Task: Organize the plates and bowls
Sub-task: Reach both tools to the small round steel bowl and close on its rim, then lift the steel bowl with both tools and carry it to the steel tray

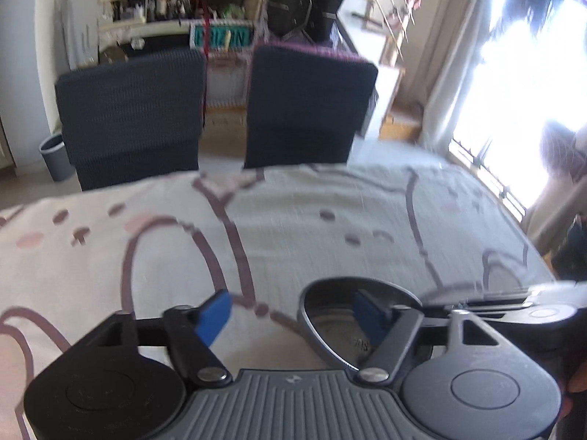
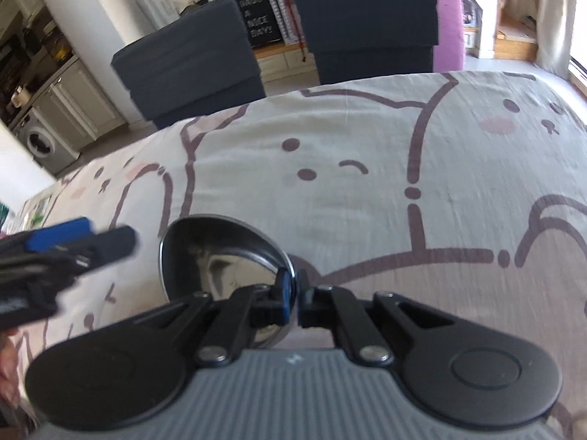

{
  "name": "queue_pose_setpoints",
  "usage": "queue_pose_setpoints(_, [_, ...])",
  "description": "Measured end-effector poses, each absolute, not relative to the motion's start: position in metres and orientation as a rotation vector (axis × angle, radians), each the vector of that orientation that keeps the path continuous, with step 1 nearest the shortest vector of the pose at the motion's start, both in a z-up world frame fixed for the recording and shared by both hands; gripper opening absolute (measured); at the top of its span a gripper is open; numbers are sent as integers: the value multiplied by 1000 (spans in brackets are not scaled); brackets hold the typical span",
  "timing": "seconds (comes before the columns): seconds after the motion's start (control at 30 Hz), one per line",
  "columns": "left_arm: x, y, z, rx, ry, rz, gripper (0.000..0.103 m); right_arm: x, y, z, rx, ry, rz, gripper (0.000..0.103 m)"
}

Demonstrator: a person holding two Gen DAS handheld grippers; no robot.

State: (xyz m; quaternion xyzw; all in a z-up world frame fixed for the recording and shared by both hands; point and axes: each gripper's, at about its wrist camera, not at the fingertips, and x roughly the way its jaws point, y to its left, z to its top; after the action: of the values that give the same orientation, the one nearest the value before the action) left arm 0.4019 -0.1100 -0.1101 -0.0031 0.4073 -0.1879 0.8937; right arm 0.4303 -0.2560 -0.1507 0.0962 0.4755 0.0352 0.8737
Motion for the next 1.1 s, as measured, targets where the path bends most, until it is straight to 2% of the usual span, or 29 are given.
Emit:
queue_pose_setpoints(0.1, [403,-115,-120,27,899,-395,52,424,-247,-148,135,1002,151,4])
queue_pose_setpoints(0.17, [404,-117,-128,54,939,-380,39,421,-242,-148,102,1014,196,4])
queue_pose_setpoints(0.23, [405,-117,-135,64,967,-367,32,419,-236,-148,63,1010,215,4])
queue_pose_setpoints(0.37, [407,-113,-142,59,977,-350,24,418,-237,-146,111,1004,185,11])
queue_pose_setpoints(0.43, [409,-110,-143,43,975,-346,23,416,-237,-143,151,1003,156,37])
queue_pose_setpoints(0.67, [412,-113,-145,37,963,-333,23,401,-223,-150,154,1114,69,42])
queue_pose_setpoints(0.87, [412,-110,-149,39,1002,-327,18,396,-219,-156,150,1071,17,39])
queue_pose_setpoints(0.9, [413,-108,-150,18,1015,-324,16,397,-221,-155,168,1052,16,33])
queue_pose_setpoints(0.97, [413,-105,-151,-25,1027,-336,8,398,-224,-155,191,1031,25,29])
queue_pose_setpoints(1.03, [411,-107,-148,-23,1022,-338,7,399,-223,-155,201,1026,39,14])
queue_pose_setpoints(1.1, [409,-108,-146,-8,1016,-336,6,401,-219,-156,183,1033,34,13])
